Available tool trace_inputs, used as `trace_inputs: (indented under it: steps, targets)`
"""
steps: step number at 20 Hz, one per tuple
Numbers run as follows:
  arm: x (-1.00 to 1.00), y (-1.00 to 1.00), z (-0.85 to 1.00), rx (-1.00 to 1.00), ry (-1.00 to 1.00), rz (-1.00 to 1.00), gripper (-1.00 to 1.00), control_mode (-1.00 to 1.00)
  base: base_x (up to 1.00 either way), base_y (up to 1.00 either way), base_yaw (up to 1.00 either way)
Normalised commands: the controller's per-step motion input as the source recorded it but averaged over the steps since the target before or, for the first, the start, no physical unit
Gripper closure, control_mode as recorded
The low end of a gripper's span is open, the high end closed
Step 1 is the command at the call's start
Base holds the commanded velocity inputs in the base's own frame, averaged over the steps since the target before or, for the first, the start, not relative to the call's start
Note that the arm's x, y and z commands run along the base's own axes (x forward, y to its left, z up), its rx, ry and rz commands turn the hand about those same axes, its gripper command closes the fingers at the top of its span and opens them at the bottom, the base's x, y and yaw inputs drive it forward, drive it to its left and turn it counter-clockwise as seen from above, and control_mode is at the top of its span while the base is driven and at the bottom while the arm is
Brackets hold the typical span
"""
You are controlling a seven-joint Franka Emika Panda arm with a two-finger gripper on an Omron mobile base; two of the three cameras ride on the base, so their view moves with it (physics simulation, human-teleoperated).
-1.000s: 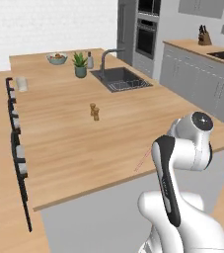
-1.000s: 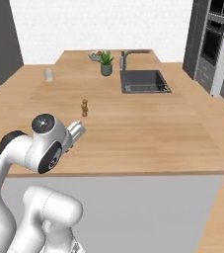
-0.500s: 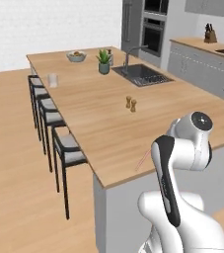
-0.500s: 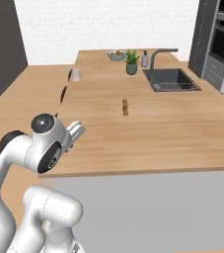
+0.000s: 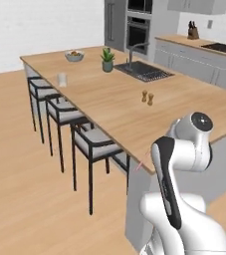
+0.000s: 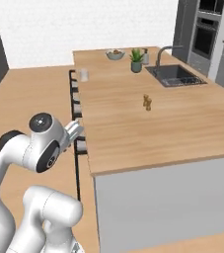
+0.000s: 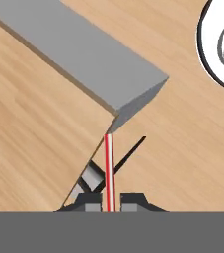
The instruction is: Take a straw from the drawer in front and place it inside the glass cup on the dining counter.
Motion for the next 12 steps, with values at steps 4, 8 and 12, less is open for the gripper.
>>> trace_inputs:
  steps: [4, 8, 12]
  targets:
    - [0.0, 0.0, 0.0, 0.0, 0.0, 0.0, 1.0, 1.0, 0.43, 1.0, -0.52]
    - [0.0, 0.0, 0.0, 0.0, 0.0, 0.0, 1.0, 1.0, 0.65, 1.0, -0.51]
    - [0.0, 0.0, 0.0, 0.0, 0.0, 0.0, 1.0, 1.0, 0.65, 1.0, -0.51]
